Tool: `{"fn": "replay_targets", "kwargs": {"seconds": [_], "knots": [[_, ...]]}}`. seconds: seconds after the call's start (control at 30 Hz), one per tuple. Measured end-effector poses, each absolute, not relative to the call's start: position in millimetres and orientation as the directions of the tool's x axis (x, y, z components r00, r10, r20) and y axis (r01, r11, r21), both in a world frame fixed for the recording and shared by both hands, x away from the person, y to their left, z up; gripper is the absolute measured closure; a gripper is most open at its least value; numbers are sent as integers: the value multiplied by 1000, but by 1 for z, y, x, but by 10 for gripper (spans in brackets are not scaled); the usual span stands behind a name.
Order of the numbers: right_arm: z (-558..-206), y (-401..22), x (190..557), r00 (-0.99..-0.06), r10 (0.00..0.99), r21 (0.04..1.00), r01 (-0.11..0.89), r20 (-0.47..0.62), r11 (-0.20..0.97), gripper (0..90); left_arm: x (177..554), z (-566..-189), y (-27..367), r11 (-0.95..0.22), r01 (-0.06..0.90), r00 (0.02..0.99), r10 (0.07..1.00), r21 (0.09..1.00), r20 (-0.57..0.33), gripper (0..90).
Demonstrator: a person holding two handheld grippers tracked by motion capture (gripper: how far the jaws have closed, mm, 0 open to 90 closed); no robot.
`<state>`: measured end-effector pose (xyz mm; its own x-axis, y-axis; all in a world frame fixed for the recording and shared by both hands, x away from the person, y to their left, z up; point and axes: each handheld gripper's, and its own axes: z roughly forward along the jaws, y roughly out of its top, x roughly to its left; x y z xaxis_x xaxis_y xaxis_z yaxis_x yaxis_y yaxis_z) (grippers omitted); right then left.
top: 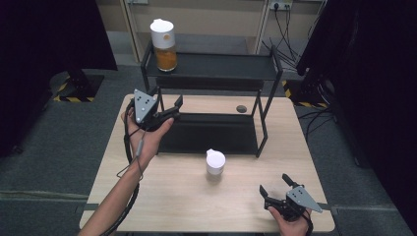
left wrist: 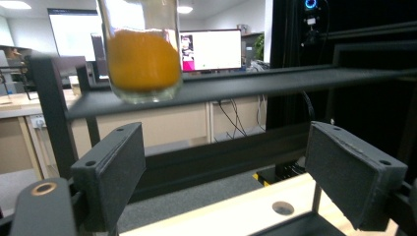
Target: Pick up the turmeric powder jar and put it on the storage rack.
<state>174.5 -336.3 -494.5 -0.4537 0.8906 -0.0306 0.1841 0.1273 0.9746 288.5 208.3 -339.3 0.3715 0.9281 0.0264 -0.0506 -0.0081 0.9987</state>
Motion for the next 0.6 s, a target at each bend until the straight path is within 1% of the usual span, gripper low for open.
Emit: {"fn": "replay_targets", "kwargs": {"seconds": [0.6], "knots": [[-494, -336, 175, -454, 890, 975, 184, -31, 127, 46, 275, -377, 213, -2, -13, 394, 919, 1000, 7, 143]]}}
